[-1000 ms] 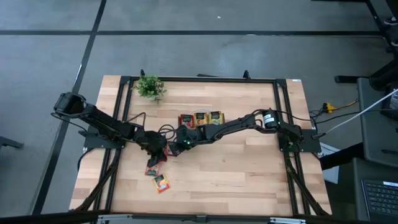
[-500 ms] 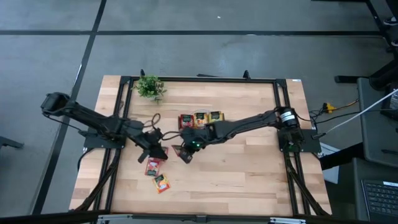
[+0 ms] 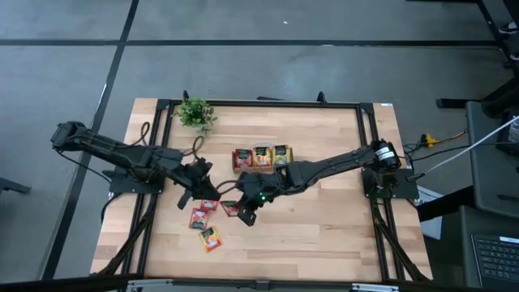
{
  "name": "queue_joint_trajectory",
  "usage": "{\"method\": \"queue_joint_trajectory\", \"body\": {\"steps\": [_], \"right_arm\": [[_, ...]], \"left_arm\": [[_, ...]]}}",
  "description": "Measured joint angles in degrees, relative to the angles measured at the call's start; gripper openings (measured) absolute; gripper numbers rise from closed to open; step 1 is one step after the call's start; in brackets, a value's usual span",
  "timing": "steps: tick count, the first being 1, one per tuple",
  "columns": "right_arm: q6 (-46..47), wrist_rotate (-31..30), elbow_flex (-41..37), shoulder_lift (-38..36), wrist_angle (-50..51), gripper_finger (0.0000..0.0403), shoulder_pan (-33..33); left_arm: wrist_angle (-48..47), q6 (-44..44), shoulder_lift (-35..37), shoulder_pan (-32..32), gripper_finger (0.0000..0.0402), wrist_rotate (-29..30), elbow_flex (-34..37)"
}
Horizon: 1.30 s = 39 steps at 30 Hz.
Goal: Pick & Place Tea
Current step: Put the red tea bag into the left section of the wooden organizer
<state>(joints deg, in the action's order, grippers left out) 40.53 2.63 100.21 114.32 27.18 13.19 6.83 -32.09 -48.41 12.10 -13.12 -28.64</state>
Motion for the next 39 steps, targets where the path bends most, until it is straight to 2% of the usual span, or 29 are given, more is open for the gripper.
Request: {"method": "queue_joint_trajectory", "body": {"steps": [4,7,17,27,33,39], "right_arm": [[-0.63,0.01,2.31,0.11,3.03,0.0001,0.37],[-0.71,-0.1,2.86,0.0,3.64,0.0,0.36],[-0.88,-1.05,2.77,0.11,4.07,0.0,0.4],[-1.88,-1.4,2.77,0.11,4.06,0.0,0.44],[-2.03,-1.46,2.75,0.11,4.11,0.0,0.43],[-2.12,-1.51,2.76,0.11,4.15,0.0,0.75]], "left_arm": [[-17.93,5.9,-2.98,-1.32,0.0074,0.06,-8.13],[-23.4,9.71,-4.76,-2.32,0.0089,-2.11,-12.76],[-32.49,13.9,-12.68,-2.8,0.0135,-5.26,-22.54],[-34.63,15.79,-21.26,-2.77,0.0141,-10.12,-26.79],[-36.79,16.74,-23.36,-2.78,0.0141,-9.77,-28.97],[-43.97,20.05,-23.16,-2.78,0.0141,-4.57,-32.79]]}}
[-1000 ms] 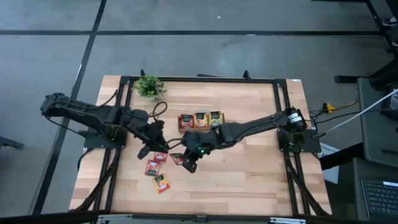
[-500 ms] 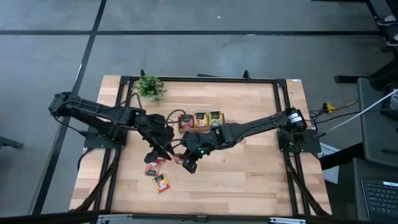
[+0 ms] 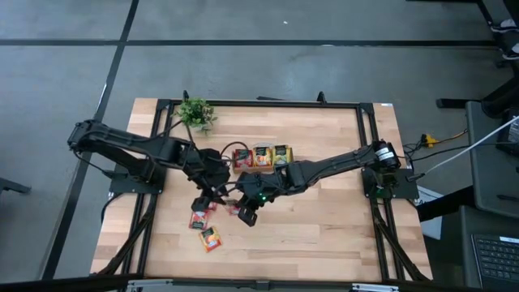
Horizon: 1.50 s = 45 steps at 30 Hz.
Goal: Pick & Place Tea
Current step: Put the red tea bag into the left section of the wooden organizer
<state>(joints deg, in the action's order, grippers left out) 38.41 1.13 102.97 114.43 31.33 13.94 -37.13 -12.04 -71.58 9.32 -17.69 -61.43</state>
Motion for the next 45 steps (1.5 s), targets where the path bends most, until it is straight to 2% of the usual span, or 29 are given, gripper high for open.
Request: {"method": "queue_joint_trajectory", "body": {"steps": [4,18,28,36,41,45], "right_arm": [[-0.04,0.0,0.0,0.0,-0.02,0.0,0.15],[0.09,-0.02,-0.01,0.0,-0.39,0.0,0.15],[0.11,-0.04,-0.01,0.0,-1.7,0.0,0.15],[0.3,-0.15,-0.01,0.0,-1.7,0.0,0.21],[0.2,-0.13,-0.01,0.0,-1.68,0.0005,0.21],[-0.46,-0.09,-0.04,0.0,-1.69,0.0035,0.21]], "left_arm": [[-0.53,0.91,0.03,0.0,0.0141,2.23,-1.33],[-0.31,2.35,-0.82,1.86,0.0141,2.68,-1.53],[-0.47,2.32,-4.43,1.9,0.0137,3.18,-1.53],[-0.41,2.54,-3.97,1.9,0.0068,2.8,-1.53],[-0.39,3.83,-4.02,2.42,0.0009,2.64,-1.53],[-0.92,3.84,-4.02,2.61,0.0004,2.62,-1.53]]}}
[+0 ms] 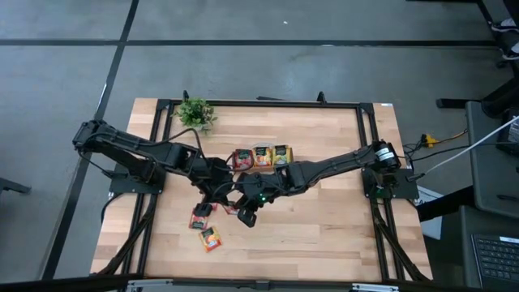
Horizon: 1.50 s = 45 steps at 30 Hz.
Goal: Pick & Place Tea
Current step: Put the red tea bag into the left section of the wooden organizer
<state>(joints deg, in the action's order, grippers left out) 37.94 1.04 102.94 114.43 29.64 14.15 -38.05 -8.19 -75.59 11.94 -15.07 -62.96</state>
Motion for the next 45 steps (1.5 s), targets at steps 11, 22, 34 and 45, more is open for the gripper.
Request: {"method": "queue_joint_trajectory", "body": {"steps": [11,22,34,45], "right_arm": [[0.53,7.68,13.26,0.05,16.38,0.0142,0.06],[-2.23,0.48,27.55,-0.05,25.19,0.0146,2.9],[-0.64,-6.5,28.01,0.03,26.58,0.0146,5.61],[0.97,-7.67,28.01,0.02,27.14,0.0146,5.82]], "left_arm": [[-3.35,2.06,0.0,-3.57,0.0003,0.39,0.02],[-5.07,9.22,-0.68,-18.5,0.0003,4.68,0.07],[-7.4,18.26,-8.7,-25.56,0.0003,4.9,-2.12],[-10.5,25.14,-18.71,-26.92,0.0003,7.39,-11.54]]}}
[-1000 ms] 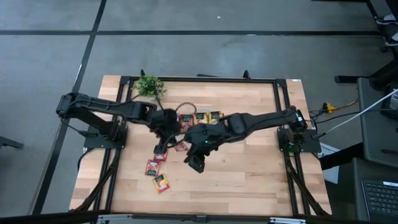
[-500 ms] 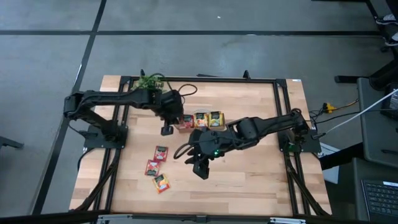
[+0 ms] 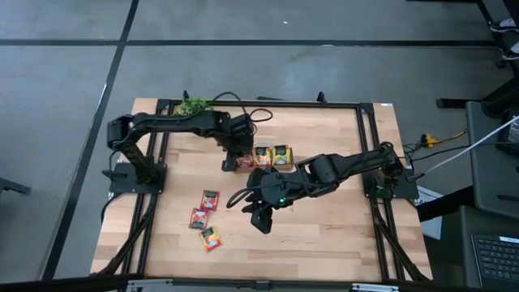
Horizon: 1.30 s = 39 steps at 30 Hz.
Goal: Pick & Place Tea
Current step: Put the red tea bag into the left section of the wooden organizer
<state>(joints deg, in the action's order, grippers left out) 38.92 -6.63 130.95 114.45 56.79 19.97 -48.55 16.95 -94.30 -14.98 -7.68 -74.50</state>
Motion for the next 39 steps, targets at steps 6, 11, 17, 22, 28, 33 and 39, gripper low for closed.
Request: {"method": "queue_joint_trajectory", "body": {"steps": [6,11,17,22,28,33,39], "right_arm": [[1.34,-1.48,-0.01,0.0,0.32,0.0146,0.75],[1.29,-5.29,-0.01,0.0,1.58,0.0146,1.73],[1.16,-7.29,-0.01,0.0,1.98,0.0146,2.05],[1.27,-7.32,-0.01,0.0,1.93,0.0146,2.02],[1.29,-7.32,-0.01,0.0,1.87,0.0146,2.05],[1.28,-7.32,-0.04,0.0,1.84,0.0146,2.05],[1.21,-7.32,-0.04,0.0,1.82,0.0146,2.05]], "left_arm": [[-3.57,1.78,-4.37,-2.03,0.0003,-0.33,-0.81],[-4.31,2.3,-4.97,-2.94,0.0003,0.14,-0.85],[-4.38,2.56,-4.97,-3.17,0.0004,-0.37,-0.85],[-4.5,3.35,-4.97,-3.08,0.0027,-2.83,-0.85],[-4.54,0.42,-4.97,-3.13,0.0095,-2.54,-0.85],[-6.81,-2.03,-4.97,-3.13,0.0133,-2.49,-1.43],[-10.13,-2.76,-4.97,-3.13,0.0145,-2.47,-5.8]]}}
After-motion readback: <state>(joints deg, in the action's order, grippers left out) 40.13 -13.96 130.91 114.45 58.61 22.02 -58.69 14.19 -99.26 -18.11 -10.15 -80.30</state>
